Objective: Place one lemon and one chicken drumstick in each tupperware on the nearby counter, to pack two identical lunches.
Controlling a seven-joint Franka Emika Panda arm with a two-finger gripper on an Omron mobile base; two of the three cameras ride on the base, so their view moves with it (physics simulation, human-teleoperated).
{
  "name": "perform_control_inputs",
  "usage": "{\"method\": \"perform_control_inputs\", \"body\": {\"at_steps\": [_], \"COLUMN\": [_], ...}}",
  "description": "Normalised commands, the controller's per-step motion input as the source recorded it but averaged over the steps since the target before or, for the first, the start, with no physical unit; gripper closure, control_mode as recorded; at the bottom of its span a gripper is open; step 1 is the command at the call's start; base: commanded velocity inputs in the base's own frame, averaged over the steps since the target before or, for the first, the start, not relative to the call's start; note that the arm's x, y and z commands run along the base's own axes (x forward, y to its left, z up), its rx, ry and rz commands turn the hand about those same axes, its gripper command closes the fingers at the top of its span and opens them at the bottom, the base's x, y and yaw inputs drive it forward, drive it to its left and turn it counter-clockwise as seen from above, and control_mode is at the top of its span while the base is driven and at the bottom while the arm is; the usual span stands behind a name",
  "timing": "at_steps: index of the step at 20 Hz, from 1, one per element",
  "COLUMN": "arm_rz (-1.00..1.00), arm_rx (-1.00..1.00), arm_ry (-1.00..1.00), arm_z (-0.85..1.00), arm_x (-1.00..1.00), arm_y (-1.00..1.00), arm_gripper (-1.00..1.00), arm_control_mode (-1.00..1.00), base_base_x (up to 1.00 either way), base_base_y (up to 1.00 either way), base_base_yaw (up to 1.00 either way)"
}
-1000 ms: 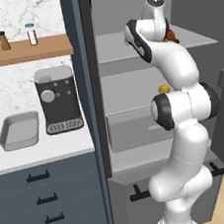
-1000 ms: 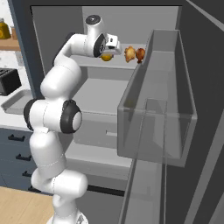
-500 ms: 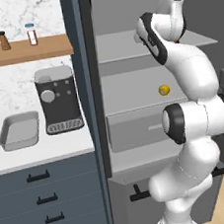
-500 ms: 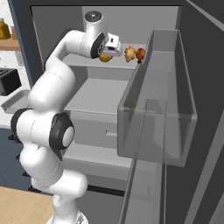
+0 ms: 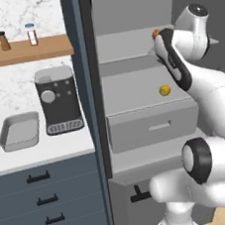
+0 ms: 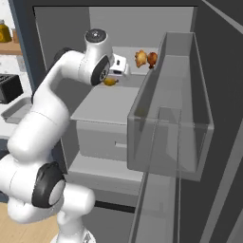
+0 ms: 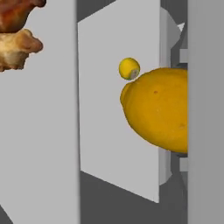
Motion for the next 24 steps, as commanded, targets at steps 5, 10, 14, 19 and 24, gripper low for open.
{"method": "perform_control_inputs", "body": {"at_steps": [5,10,14,19,24], "arm_rz": [-0.01,-0.01,0.00,0.00,0.00], "arm_rx": [-0.02,0.00,0.00,0.00,0.00], "arm_ry": [0.03,0.03,0.00,0.00,0.00], "arm_z": [-0.65,-0.28,-0.02,0.00,0.00], "arm_x": [-0.85,-0.53,-0.26,0.00,0.00], "arm_y": [0.15,0.14,0.00,0.00,0.00], "arm_gripper": [1.00,1.00,1.00,1.00,1.00], "arm_control_mode": [-1.00,-1.00,-1.00,1.00,1.00], "base_base_x": [0.00,0.00,0.00,-0.70,-0.32], "base_base_y": [0.00,0.00,0.00,0.62,1.00], "base_base_yaw": [0.00,0.00,0.00,0.00,0.00]}}
